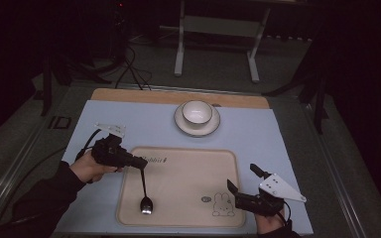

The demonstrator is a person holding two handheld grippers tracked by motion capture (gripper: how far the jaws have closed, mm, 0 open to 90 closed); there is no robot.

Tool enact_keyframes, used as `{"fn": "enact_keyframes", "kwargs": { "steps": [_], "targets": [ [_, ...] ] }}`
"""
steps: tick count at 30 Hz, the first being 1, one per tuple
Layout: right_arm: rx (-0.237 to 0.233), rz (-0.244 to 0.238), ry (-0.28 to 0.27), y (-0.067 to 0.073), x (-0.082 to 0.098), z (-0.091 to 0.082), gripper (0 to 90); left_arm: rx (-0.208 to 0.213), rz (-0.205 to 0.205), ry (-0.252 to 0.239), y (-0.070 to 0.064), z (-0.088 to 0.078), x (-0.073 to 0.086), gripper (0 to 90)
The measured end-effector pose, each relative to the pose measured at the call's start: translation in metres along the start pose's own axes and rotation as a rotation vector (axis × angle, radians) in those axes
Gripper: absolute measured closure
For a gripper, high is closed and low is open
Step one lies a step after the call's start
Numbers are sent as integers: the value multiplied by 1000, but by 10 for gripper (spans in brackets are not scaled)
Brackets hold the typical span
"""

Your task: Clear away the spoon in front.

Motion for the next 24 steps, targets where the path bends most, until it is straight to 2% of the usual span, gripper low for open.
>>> {"fn": "enact_keyframes", "kwargs": {
  "steps": [2, 4, 10, 16, 24],
  "targets": [
    [0, -1, 0, 0, 0, 0, 112, 11, -9, 9, 4, 4, 1, 896],
    [-1, -1, 0, 0, 0, 0, 111, 19, -2, 17, 7, 7, 2, 895],
    [-4, 2, 0, -1, 0, 0, 112, 23, -24, 11, 17, 11, 3, 893],
    [-6, -1, 1, 0, 0, 1, 112, -4, -32, -45, 28, 14, 3, 873],
    [-5, 2, 1, -1, 1, 1, 112, -42, -39, -77, 40, 23, 4, 843]
  ]
}}
Point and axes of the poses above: each handheld gripper's, and its own axes: z roughly forward along the jaws, x roughly out of its underside, y roughly to its left, the point moved 1 cm from there along z, roughly forward along the jaws, and after that the axes turned 15 degrees about -z, right-handed, at the moved point
